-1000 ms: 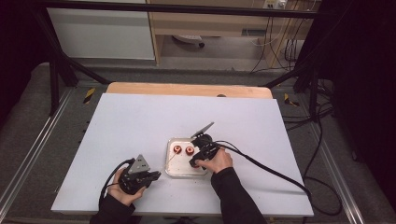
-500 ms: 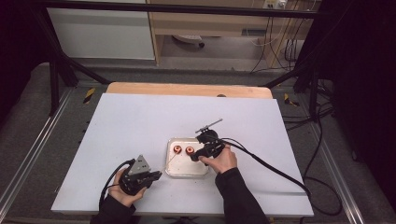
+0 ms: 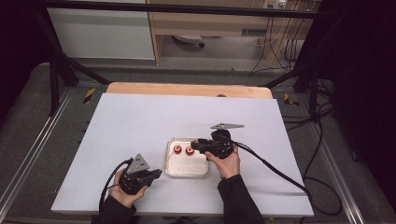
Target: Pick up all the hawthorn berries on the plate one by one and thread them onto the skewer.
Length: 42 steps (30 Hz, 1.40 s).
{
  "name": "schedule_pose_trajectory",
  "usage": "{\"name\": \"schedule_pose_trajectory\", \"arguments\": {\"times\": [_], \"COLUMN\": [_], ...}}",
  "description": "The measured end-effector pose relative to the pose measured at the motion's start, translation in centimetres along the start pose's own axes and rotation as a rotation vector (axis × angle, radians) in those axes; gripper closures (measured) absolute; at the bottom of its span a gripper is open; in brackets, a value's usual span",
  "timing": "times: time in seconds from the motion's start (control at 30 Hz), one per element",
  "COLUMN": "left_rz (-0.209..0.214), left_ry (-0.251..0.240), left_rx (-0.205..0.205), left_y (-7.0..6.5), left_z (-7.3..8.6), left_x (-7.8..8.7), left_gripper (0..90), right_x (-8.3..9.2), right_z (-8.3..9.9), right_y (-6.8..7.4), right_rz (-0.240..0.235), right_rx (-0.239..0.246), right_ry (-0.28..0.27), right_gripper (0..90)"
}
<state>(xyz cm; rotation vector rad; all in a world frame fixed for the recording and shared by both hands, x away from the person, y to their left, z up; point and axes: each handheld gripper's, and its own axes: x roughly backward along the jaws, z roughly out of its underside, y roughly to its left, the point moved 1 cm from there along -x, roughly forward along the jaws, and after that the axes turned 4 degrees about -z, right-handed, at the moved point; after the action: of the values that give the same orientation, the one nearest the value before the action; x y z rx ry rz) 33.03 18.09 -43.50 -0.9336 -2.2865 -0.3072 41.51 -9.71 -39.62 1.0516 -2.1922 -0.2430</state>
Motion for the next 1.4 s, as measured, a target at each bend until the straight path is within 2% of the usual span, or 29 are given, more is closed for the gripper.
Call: {"name": "schedule_pose_trajectory", "arguments": {"times": [0.07, 0.13, 0.17, 0.27, 0.37, 0.4, 0.43, 0.53, 0.63, 0.87, 0.9, 1.17, 1.4], "left_rz": [-0.001, -0.003, -0.002, -0.002, -0.003, -0.004, 0.0, 0.006, 0.014, 0.042, 0.044, 0.067, 0.074], "left_ry": [-0.005, -0.006, -0.009, -0.019, -0.025, -0.029, -0.033, -0.049, -0.063, -0.084, -0.087, -0.1, -0.101], "left_rx": [0.014, 0.017, 0.025, 0.051, 0.057, 0.067, 0.078, 0.103, 0.123, 0.145, 0.148, 0.174, 0.188], "left_y": [-0.1, -0.1, -0.2, -0.4, -0.6, -0.6, -0.7, -0.8, -1.1, -2.1, -2.2, -2.9, -3.0], "left_z": [0.0, 0.0, -0.1, -0.4, -0.6, -0.7, -0.8, -1.2, -1.7, -2.8, -3.0, -3.9, -4.1], "left_x": [-0.1, -0.1, -0.2, -0.3, -0.5, -0.6, -0.7, -0.9, -1.2, -1.8, -1.8, -2.2, -2.5], "left_gripper": [88.3, 88.3, 88.3, 88.3, 88.3, 88.3, 88.3, 88.3, 88.3, 88.3, 88.3, 88.3, 88.3], "right_x": [0.3, 0.4, 0.5, 0.5, 0.4, 0.4, 0.4, 0.3, 0.5, 0.8, 0.9, 1.1, 0.9], "right_z": [0.2, 0.2, 0.3, 0.4, 0.5, 0.5, 0.5, 0.4, 0.1, -0.1, -0.2, -0.4, -0.2], "right_y": [-0.1, -0.2, -0.2, -0.2, -0.2, -0.2, -0.2, -0.1, 0.0, 0.2, 0.2, 0.3, 0.3], "right_rz": [-0.02, -0.025, -0.039, -0.064, -0.081, -0.081, -0.082, -0.093, -0.107, -0.121, -0.125, -0.141, -0.138], "right_rx": [-0.015, -0.016, -0.023, -0.037, -0.055, -0.055, -0.055, -0.064, -0.074, -0.065, -0.065, -0.067, -0.039], "right_ry": [-0.084, -0.1, -0.151, -0.222, -0.282, -0.282, -0.324, -0.354, -0.422, -0.484, -0.51, -0.559, -0.582], "right_gripper": [60.4, 60.4, 60.4, 60.4, 60.4, 60.4, 60.4, 60.4, 60.4, 60.5, 60.4, 60.5, 60.5]}}
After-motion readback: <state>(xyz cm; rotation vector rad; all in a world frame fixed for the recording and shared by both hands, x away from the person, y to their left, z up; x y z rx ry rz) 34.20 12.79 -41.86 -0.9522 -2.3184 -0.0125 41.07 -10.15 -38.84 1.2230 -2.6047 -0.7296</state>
